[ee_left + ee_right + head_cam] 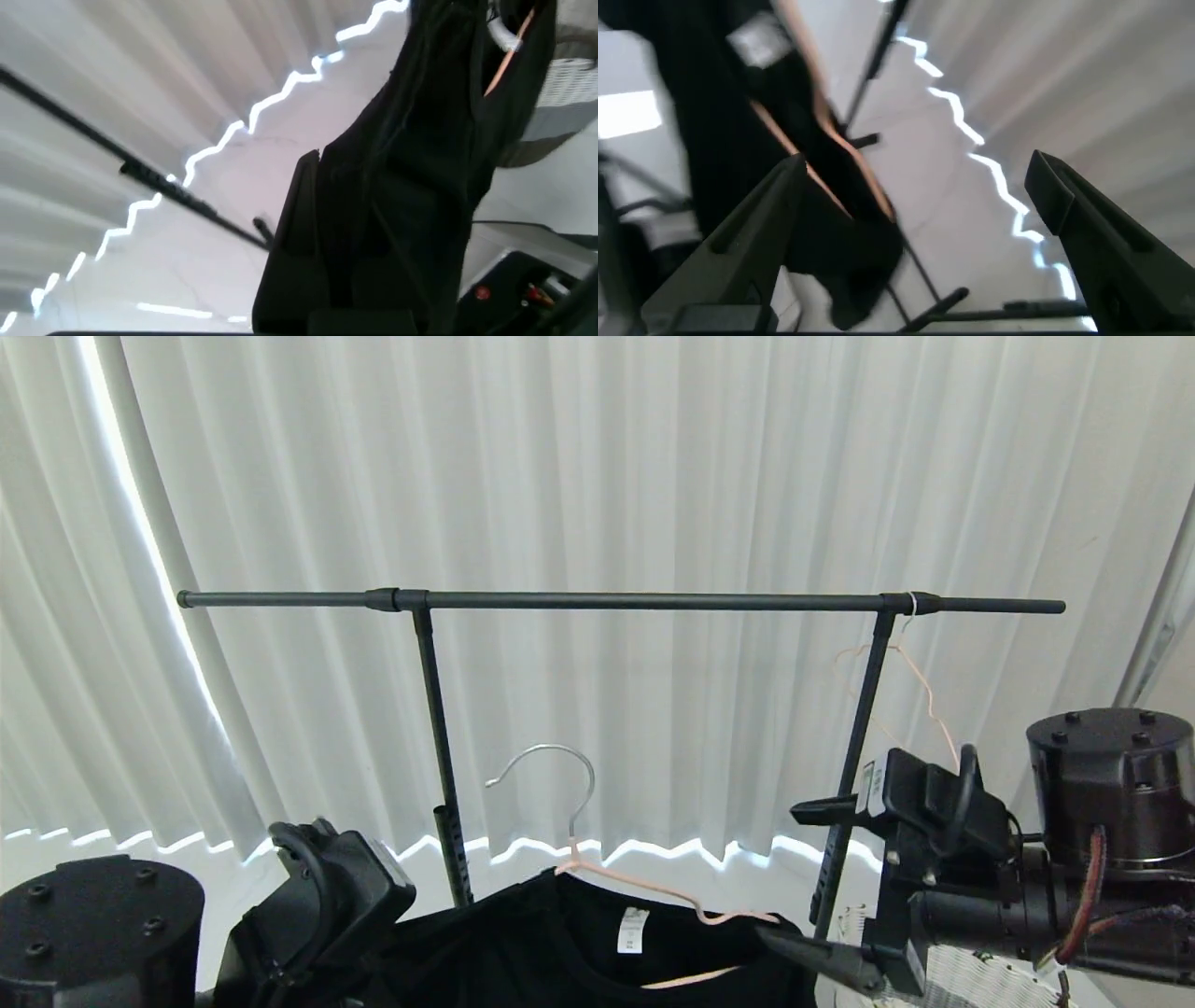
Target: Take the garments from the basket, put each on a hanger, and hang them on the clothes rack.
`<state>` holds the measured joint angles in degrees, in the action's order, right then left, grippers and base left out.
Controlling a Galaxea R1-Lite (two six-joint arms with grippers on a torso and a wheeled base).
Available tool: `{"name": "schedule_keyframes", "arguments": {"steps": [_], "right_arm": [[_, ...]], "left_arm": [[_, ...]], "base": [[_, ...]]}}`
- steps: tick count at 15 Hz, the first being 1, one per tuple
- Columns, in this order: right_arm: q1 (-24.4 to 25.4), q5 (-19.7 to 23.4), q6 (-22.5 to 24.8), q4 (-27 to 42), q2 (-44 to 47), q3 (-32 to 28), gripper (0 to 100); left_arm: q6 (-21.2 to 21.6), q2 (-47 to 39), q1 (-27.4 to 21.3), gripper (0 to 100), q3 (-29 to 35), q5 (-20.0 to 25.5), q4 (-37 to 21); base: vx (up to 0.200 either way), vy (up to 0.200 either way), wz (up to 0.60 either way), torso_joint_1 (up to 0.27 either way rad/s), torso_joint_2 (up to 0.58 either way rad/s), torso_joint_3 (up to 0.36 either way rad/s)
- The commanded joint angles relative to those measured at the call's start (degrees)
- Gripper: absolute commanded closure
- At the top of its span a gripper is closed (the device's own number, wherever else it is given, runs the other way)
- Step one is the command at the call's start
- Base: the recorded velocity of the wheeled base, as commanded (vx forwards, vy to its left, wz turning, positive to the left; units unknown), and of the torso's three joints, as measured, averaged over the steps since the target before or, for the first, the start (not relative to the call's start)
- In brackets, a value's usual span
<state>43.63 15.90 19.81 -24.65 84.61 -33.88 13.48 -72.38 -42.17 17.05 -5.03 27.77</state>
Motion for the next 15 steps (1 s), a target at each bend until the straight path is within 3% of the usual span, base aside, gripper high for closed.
{"name": "schedule_keyframes", "arguments": {"steps": [1,5,8,9,11,15], "right_arm": [[7.0,0.6,0.3,4.3,0.8,-4.3,0],[9.7,1.3,3.3,10.9,5.2,-11.8,0],[9.7,2.1,4.8,15.4,5.8,-15.3,0],[9.5,2.3,4.9,15.9,5.8,-16.2,0],[8.0,2.3,4.9,16.1,5.2,-17.9,0],[6.0,2.3,5.1,21.3,3.5,-19.9,0]], "left_arm": [[0.0,2.8,-3.2,100,-0.8,-0.1,0.1],[0.2,4.8,-4.3,100,-2.3,0.0,2.6],[-0.7,2.1,-0.6,100,-3.3,0.3,10.0],[-0.7,-1.0,1.6,100,-3.0,0.3,15.6],[-0.6,-7.3,1.4,100,-2.8,0.3,24.4],[-0.4,-9.8,-1.1,100,-3.3,0.4,27.5]], "base": [[0.000,0.000,0.00,0.000,0.00,0.000],[0.000,0.000,0.00,0.000,0.00,0.000],[0.000,0.000,0.00,0.000,0.00,0.000],[0.000,0.000,0.00,0.000,0.00,0.000],[0.000,0.000,0.00,0.000,0.00,0.000],[0.000,0.000,0.00,0.000,0.00,0.000]]}}
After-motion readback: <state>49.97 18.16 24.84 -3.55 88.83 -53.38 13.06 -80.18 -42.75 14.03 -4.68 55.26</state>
